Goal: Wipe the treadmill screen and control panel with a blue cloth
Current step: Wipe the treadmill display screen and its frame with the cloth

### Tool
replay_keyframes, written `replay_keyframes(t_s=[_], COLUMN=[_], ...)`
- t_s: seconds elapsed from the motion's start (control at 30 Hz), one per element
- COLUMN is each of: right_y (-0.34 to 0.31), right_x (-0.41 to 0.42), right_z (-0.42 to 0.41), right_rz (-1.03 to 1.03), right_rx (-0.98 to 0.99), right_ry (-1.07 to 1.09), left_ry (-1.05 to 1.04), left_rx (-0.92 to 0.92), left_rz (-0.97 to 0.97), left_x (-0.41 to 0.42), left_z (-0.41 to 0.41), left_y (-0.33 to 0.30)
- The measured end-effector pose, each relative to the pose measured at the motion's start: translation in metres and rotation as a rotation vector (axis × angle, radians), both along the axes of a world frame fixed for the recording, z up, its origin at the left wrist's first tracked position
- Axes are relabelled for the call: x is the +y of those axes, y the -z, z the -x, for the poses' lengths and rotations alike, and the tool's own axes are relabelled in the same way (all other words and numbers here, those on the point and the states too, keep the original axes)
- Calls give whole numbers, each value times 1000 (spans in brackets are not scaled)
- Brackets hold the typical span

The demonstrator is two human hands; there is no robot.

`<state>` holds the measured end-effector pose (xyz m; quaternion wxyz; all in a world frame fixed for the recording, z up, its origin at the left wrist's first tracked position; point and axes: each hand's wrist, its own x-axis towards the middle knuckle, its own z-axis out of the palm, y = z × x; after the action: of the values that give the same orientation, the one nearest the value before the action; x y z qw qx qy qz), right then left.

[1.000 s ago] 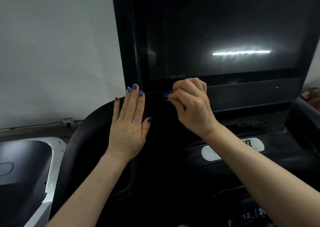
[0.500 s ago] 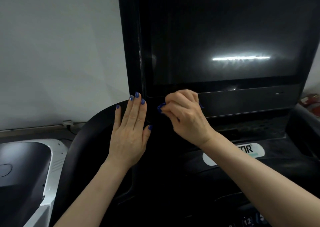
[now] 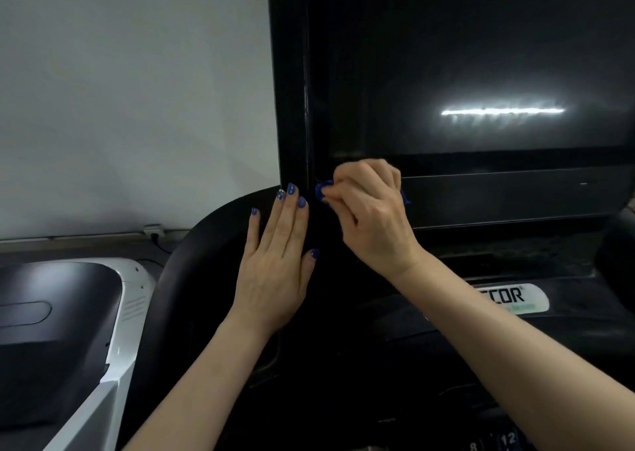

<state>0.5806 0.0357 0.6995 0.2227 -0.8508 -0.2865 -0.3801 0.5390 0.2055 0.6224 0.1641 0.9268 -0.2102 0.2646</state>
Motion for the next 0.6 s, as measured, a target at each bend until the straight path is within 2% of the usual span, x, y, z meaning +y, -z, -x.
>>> replay_keyframes(t_s=[0.1, 0.3, 0.6], right_y=[6, -2, 15], right_x=[-5, 10, -6], right_z=[9, 1, 19], right_rz=[75, -1, 169], right_rx=[14, -6, 61], right_ry=[-54, -15, -115], left_ry=[6, -17, -21], left_rx=[6, 33, 54], left_rz=[-3, -14, -10], left_x=[4, 3, 5], left_z=[3, 8, 9], left_y=[3, 4, 4])
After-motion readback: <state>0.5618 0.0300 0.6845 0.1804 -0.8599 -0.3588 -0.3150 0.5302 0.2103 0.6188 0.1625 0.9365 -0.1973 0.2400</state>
